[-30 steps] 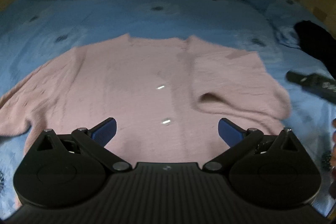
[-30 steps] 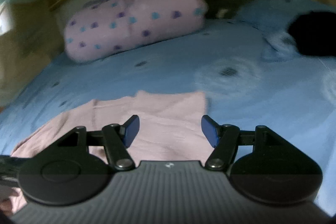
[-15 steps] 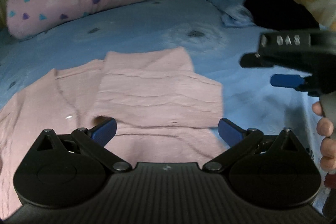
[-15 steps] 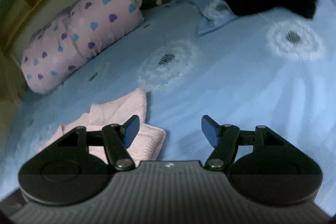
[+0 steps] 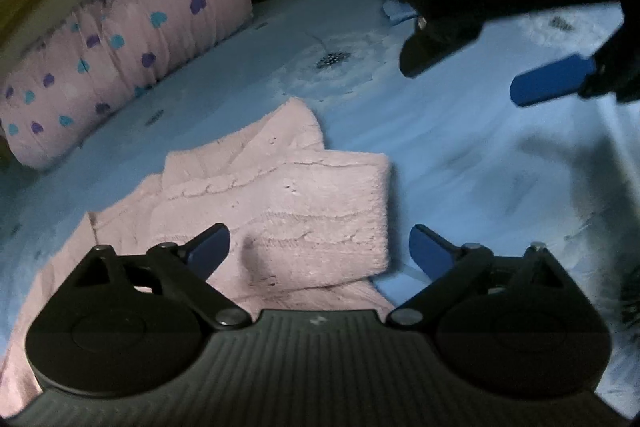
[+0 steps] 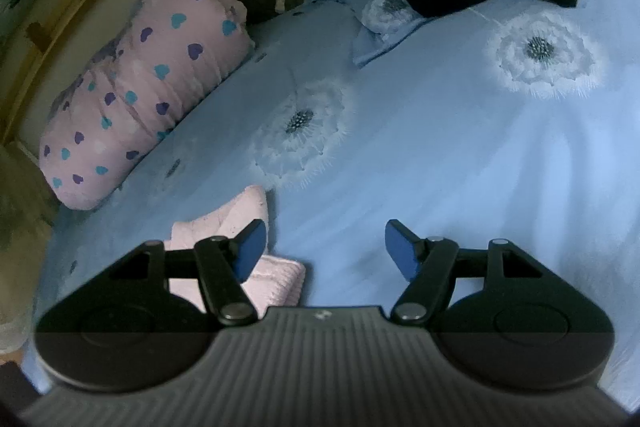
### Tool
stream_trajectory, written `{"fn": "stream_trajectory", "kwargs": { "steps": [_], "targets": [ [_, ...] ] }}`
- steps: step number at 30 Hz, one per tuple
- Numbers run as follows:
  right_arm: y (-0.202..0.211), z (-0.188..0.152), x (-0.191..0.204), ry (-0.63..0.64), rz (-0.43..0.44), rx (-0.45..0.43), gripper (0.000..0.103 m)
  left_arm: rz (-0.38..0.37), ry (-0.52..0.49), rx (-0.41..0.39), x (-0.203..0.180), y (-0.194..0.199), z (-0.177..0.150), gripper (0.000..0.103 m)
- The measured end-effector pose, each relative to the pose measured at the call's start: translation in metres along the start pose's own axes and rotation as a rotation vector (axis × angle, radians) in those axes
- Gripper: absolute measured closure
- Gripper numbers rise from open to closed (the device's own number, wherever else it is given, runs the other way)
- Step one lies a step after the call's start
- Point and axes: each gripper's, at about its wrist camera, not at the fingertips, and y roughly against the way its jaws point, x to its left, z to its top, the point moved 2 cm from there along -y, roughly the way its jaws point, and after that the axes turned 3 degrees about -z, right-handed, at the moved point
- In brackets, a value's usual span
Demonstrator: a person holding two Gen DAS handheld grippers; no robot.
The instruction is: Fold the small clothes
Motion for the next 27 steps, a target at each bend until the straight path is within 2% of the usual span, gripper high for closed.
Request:
{"fn": "stream_trajectory", "kwargs": {
  "steps": [4, 6, 8, 9, 11, 14, 19, 27],
  "targets": [
    [-0.002, 0.000, 0.002, 0.002, 0.024, 0.016, 0.034, 0.038, 0.020, 0.014, 0.005, -0.006, -0.007, 0.007],
    [-0.003, -0.001, 0.004, 0.002, 0.031, 0.022, 0.034, 0.028, 0.045, 0.010, 0.010, -0.006, -0.009, 0.015],
    [-0.004, -0.002, 0.007, 0.010, 0.035, 0.027, 0.034, 0.000, 0.069, -0.007, 0.014, -0.002, -0.008, 0.035],
    [-0.004, -0.002, 0.007, 0.012, 0.038, 0.029, 0.034, -0.015, 0.077, -0.019, 0.015, 0.001, -0.008, 0.038],
    [-0.005, -0.002, 0.008, 0.006, 0.048, 0.033, 0.034, -0.017, 0.090, -0.044, 0.018, 0.009, -0.007, 0.054],
    [-0.007, -0.003, 0.007, -0.021, 0.073, 0.051, 0.034, -0.008, 0.148, -0.076, 0.031, 0.018, -0.006, 0.067],
    [-0.012, -0.004, 0.000, -0.118, 0.143, 0.102, 0.034, 0.028, 0.210, -0.094, 0.060, 0.024, -0.004, 0.077],
    [-0.013, -0.004, 0.000, -0.123, 0.131, 0.099, 0.034, 0.106, 0.335, -0.133, 0.114, 0.043, -0.014, 0.082]
  ]
}}
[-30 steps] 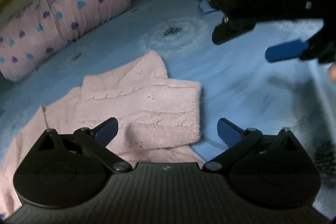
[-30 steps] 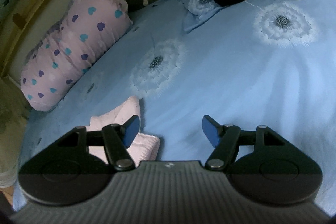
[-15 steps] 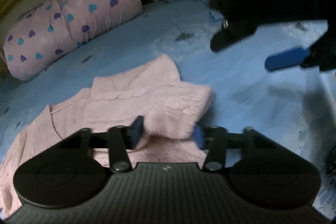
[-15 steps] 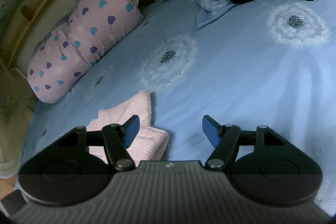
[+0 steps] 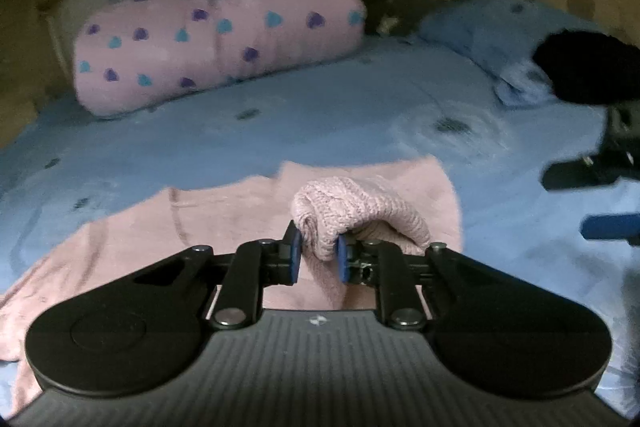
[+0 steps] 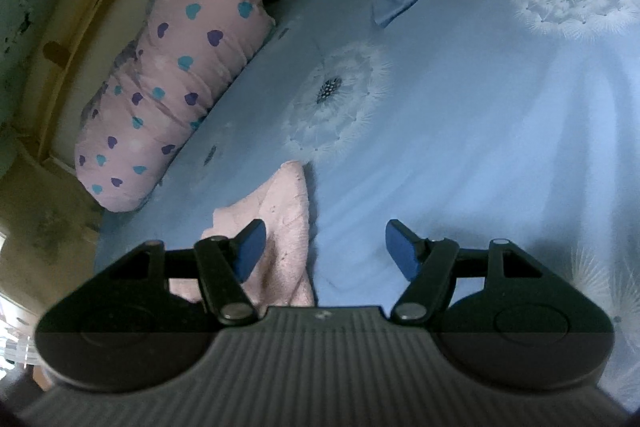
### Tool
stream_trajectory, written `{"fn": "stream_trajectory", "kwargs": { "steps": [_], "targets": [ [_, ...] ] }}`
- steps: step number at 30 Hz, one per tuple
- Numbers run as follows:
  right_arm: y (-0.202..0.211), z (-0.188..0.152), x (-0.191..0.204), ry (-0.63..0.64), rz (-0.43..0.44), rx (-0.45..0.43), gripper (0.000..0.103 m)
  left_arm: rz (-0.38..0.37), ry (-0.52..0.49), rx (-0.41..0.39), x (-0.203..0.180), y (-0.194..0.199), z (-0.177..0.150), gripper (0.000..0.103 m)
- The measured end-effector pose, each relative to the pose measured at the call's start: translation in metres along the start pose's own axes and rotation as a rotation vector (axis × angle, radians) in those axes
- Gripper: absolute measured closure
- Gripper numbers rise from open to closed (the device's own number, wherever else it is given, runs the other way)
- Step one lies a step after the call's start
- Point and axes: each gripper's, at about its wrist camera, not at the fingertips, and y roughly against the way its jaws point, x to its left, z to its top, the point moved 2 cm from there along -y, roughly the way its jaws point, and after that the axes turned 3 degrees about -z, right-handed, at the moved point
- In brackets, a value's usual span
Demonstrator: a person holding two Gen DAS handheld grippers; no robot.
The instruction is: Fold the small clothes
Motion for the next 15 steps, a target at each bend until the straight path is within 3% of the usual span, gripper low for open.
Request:
{"fn": "stream_trajectory", "kwargs": {
  "steps": [9, 15],
  "targets": [
    [-0.005, -0.004, 0.006, 0.051, -0.004, 0.021, 0.034, 0.106, 0.111, -0.035, 0.080, 0.024, 0.005, 0.082],
    [-0.010, -0.010, 0.014, 0.104, -0.022, 0.035, 0.034, 0.161, 0.198, 0.079, 0.135, 0.009, -0.013, 0.081]
  ]
}}
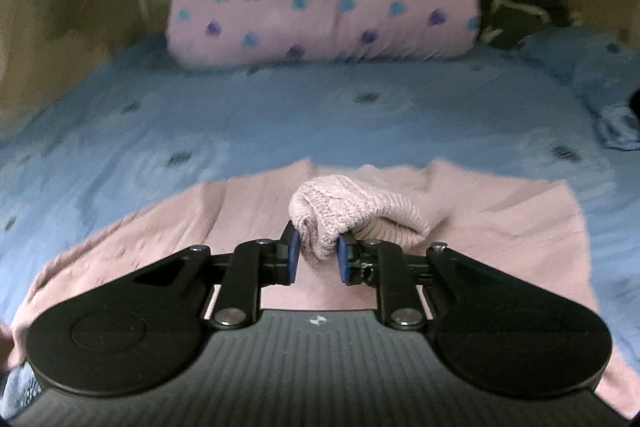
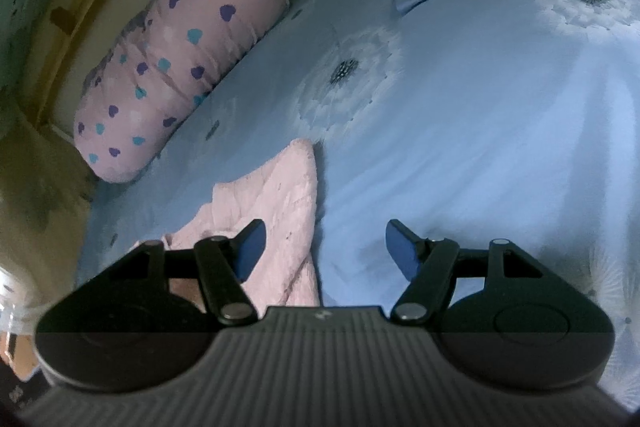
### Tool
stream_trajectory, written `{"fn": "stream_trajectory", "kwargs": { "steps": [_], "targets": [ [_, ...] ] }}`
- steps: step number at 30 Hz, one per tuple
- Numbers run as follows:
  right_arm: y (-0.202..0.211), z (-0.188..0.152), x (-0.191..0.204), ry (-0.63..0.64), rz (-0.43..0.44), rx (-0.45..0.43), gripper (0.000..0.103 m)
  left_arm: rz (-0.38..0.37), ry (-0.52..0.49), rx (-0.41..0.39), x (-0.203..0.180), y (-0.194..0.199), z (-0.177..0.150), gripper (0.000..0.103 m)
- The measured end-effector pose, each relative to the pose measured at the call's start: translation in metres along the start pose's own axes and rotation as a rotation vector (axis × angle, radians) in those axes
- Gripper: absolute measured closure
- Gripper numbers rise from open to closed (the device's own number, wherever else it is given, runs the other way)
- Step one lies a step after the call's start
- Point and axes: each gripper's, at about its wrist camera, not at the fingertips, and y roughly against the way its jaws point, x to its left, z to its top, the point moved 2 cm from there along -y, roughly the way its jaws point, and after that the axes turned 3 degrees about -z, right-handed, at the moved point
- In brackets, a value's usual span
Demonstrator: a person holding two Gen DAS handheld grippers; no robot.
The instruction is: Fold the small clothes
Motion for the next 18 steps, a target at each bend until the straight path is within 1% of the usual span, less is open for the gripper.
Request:
{"fn": "stream_trajectory", "kwargs": {
  "steps": [3, 6, 8, 11, 12, 14, 18],
  "targets": [
    [-0.003, -0.003, 0.006, 0.046, -0.017, 0.004, 0.034, 0.020, 0.026, 0.073, 0.025, -0.019, -0.008, 0.075],
    [-0.006, -0.006, 0.011, 0.088, -0.028, 0.013, 0.034, 0.042, 0.054, 0.111, 0.047, -0.032, -0.013, 0.067],
    [-0.009, -0.009, 0.015, 0.112, -0.030, 0.022, 0.034, 0.057, 0.087, 0.124, 0.060, -0.035, -0.015, 0.056],
    [-0.014, -0.013, 0.023, 0.146, -0.034, 0.039, 0.034, 0.026, 0.166, 0.126, 0.082, -0.034, -0.017, 0.047],
    [-0.016, -0.015, 0.025, 0.158, -0.038, 0.045, 0.034, 0.012, 0.179, 0.127, 0.088, -0.033, -0.019, 0.046],
    [-0.022, -0.019, 0.030, 0.183, -0.046, 0.062, 0.034, -0.003, 0.172, 0.126, 0.091, -0.031, -0.019, 0.041],
    [-0.033, -0.029, 0.038, 0.223, -0.061, 0.100, 0.034, -0.017, 0.115, 0.092, 0.093, -0.031, -0.016, 0.033]
  ]
}}
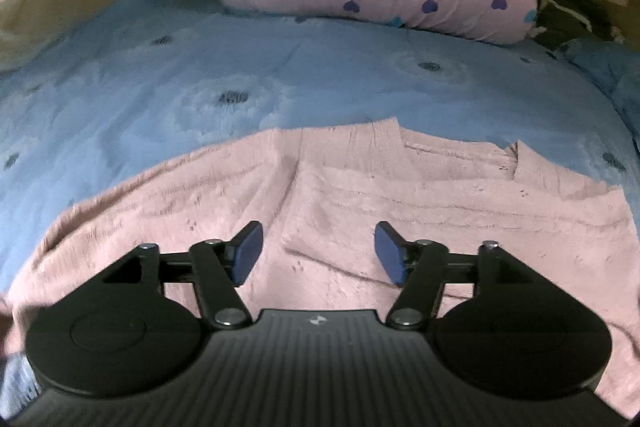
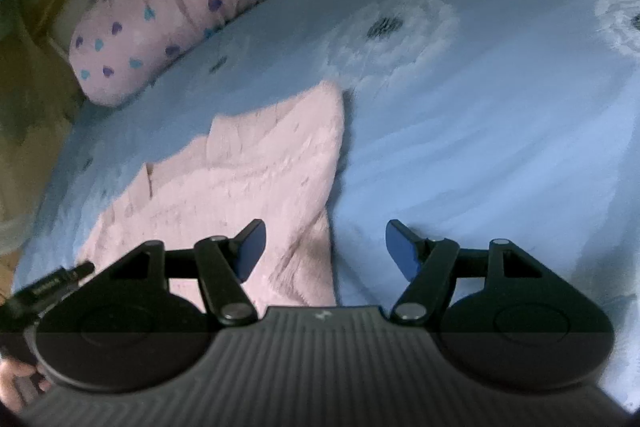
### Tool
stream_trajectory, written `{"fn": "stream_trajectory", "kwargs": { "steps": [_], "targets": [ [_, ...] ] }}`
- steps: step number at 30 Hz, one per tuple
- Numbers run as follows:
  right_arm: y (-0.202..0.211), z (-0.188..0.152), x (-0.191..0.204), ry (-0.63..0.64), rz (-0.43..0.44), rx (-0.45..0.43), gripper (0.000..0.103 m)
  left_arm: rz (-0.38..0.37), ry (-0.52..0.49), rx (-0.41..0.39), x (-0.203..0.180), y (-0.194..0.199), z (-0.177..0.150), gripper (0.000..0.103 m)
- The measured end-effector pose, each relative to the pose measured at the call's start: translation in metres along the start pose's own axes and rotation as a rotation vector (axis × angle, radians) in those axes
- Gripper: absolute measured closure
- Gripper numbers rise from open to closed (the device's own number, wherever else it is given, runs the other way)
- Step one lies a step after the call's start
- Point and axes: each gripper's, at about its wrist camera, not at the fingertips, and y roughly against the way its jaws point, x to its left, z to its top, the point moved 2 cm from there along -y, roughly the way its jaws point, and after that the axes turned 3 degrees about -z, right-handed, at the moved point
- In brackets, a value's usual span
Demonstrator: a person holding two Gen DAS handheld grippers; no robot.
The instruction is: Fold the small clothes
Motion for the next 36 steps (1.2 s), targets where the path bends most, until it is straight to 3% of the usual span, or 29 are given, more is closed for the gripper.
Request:
{"fn": "stream_trajectory", "kwargs": {
  "steps": [6, 13, 16, 19, 24, 25, 26, 29, 33, 36],
  "targets": [
    [-0.006, -0.006, 0.015, 0.065, -0.041, -0.016, 0.034, -0.005, -0.042, -0.024, 0.013, -0.017, 0.007, 0.031],
    [-0.008, 0.024, 0.026, 0.092, -0.046, -0.087, 0.035, -0.119, 0.058, 0.002, 0.034, -0.053, 0.017, 0.031],
    [-0.020, 0.035, 0.026, 0.051, -0.057, -0.109, 0.035, -0.118, 0.099, 0.051, 0.040, -0.072, 0.017, 0.031],
    [-0.034, 0.033, 0.023, -0.003, -0.043, -0.108, 0.035, -0.110, 0.113, 0.032, 0.043, -0.079, 0.019, 0.032],
    [-0.051, 0.029, 0.028, 0.067, -0.068, -0.128, 0.035, -0.152, 0.098, 0.018, 0.036, -0.083, 0.017, 0.032],
    [-0.052, 0.030, 0.026, 0.064, -0.074, -0.138, 0.035, -0.164, 0.091, 0.014, 0.033, -0.083, 0.015, 0.036],
    [-0.052, 0.031, 0.025, 0.056, -0.074, -0.144, 0.035, -0.173, 0.080, 0.005, 0.029, -0.082, 0.014, 0.054],
    [-0.049, 0.033, 0.021, 0.036, -0.059, -0.162, 0.035, -0.142, 0.032, -0.028, 0.019, -0.075, 0.013, 0.087],
    [-0.041, 0.034, 0.023, 0.056, -0.064, -0.212, 0.035, -0.097, 0.046, -0.083, 0.024, -0.056, 0.019, 0.088],
    [-0.037, 0.033, 0.026, 0.089, -0.080, -0.240, 0.035, -0.038, 0.033, -0.064, 0.029, -0.057, 0.018, 0.088]
  ]
}}
